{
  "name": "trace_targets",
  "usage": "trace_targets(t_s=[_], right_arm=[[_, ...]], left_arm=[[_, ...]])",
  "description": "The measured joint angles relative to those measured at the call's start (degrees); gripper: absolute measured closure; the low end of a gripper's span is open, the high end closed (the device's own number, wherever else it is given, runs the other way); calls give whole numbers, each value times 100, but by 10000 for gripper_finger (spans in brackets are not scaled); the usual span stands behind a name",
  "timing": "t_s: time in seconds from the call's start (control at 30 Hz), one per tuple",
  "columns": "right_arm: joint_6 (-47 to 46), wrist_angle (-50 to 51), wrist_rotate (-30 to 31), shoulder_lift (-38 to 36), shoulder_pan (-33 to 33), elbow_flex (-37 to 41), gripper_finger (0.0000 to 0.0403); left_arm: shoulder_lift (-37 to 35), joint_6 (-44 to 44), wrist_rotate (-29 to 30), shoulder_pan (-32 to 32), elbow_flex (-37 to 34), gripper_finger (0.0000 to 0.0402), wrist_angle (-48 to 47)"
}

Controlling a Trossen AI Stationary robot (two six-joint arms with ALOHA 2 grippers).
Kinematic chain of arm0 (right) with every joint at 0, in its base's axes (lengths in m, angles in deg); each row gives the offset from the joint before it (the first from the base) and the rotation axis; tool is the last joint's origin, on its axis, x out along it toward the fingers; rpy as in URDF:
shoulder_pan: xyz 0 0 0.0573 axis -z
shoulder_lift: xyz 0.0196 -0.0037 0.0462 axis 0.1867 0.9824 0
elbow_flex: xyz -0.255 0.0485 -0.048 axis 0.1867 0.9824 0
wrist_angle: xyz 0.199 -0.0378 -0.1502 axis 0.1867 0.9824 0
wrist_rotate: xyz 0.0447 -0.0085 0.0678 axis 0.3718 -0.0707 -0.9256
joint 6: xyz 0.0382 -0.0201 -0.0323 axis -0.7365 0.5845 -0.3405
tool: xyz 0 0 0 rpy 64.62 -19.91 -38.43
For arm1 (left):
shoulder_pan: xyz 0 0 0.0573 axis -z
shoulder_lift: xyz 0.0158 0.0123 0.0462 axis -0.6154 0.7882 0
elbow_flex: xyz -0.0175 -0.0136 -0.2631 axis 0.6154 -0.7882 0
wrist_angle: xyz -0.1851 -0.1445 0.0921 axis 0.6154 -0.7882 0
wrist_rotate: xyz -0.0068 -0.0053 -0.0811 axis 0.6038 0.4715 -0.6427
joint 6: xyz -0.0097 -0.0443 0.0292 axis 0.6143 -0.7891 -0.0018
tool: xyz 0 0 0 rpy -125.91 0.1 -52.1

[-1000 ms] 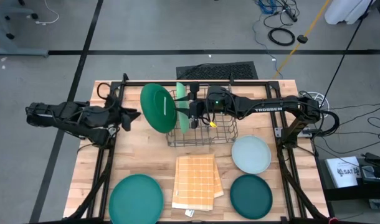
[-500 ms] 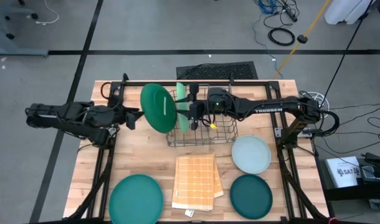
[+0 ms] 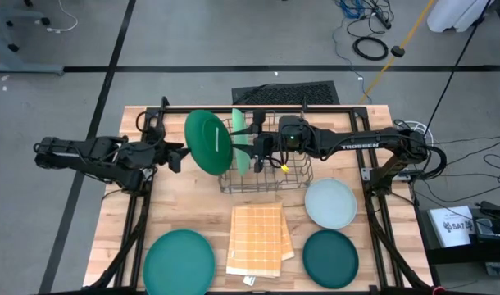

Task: Sort dishes
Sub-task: Adjust the position of the plates in the dish rack

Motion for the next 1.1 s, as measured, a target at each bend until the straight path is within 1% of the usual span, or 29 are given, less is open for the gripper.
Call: trace_targets(t_s=[0.07, 0.13, 0.23, 0.33, 0.43, 0.57, 0.67, 0.87, 1.0, 1.1], right_arm=[[0, 0, 0, -2, 0, 0, 250], [0, 34, 0, -2, 0, 0, 250], [-7, 92, 0, 0, 0, 0, 250], [-11, 125, 58, 0, 0, 0, 250], [23, 116, 114, -2, 0, 0, 250], [2, 114, 125, -1, 0, 0, 250], [-14, 114, 131, 0, 0, 0, 250], [-90, 116, 139, 0, 0, 0, 250], [-190, 123, 144, 0, 0, 0, 250], [-245, 224, 149, 0, 0, 0, 250]], left_arm=[[-162, -55, -7, 4, -275, 201, 149], [-430, 0, -26, 7, -567, 201, 610], [-861, 308, -62, 3, -955, 201, 1288], [-1166, 396, -109, 4, -1201, 201, 1420], [-1318, 396, -170, 0, -1490, 201, 1704], [-1332, 607, -255, 1, -1758, 201, 2384], [-1320, 868, -283, -5, -1829, 201, 2815], [-1277, 1053, -312, -204, -1834, 201, 3053], [-1122, 1061, -407, -306, -1834, 201, 3080], [-1007, 1234, -416, -345, -1834, 201, 3269]])
